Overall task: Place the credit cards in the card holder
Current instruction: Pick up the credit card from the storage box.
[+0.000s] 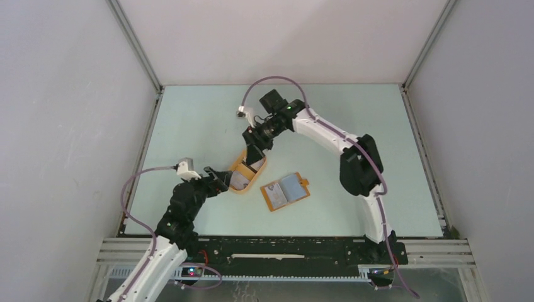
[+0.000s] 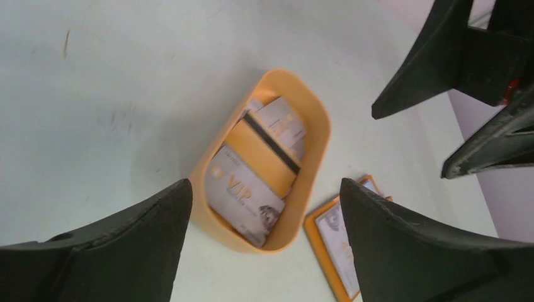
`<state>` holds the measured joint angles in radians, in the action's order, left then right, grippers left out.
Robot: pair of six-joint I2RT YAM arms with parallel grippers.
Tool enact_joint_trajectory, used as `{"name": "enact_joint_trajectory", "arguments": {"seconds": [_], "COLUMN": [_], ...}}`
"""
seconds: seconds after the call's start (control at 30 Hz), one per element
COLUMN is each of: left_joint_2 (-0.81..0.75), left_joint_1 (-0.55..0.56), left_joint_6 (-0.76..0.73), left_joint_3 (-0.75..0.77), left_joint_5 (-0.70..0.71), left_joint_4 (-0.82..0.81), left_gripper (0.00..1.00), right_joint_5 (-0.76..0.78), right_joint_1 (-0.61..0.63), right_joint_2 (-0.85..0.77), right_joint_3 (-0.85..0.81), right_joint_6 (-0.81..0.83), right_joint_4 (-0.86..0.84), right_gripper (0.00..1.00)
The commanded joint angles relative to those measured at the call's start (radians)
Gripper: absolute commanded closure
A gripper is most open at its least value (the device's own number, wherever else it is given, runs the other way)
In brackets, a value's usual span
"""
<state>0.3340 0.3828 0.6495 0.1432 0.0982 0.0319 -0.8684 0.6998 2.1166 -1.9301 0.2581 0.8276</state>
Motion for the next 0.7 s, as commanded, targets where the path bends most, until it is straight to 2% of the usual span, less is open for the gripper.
{"name": "enact_joint_trajectory", "arguments": {"seconds": [0.0,0.17,0.37,0.67], "left_joint_2": [-0.009,0.036,0.136,0.215], "left_joint_1": [-0.076,-0.106,-0.116,-0.117], "left_joint_6": [0.125,0.159,0.155,0.133], "left_joint_3": [-0.099,-0.137,-0.158,-0.15], "left_joint_5": [-0.132,-0.158,-0.163,-0.169], "left_joint_4": [-0.069,-0.135,-0.201,-0.208], "left_gripper": [0.13,0.24,0.33,0.47], "right_joint_5": [0.011,0.036,0.112,0.255], "right_joint_1": [0.035,0.05,0.061,0.069], "right_joint_2": [0.101,0.199,0.277,0.325], "right_joint_3": [-0.126,-0.185,-0.244,-0.274], "right_joint_6": [-0.133,-0.204,-0.215,-0.249], "right_joint_4": [0.046,0.03,0.036,0.026], "right_gripper": [0.19,0.2,0.22,0.22]}}
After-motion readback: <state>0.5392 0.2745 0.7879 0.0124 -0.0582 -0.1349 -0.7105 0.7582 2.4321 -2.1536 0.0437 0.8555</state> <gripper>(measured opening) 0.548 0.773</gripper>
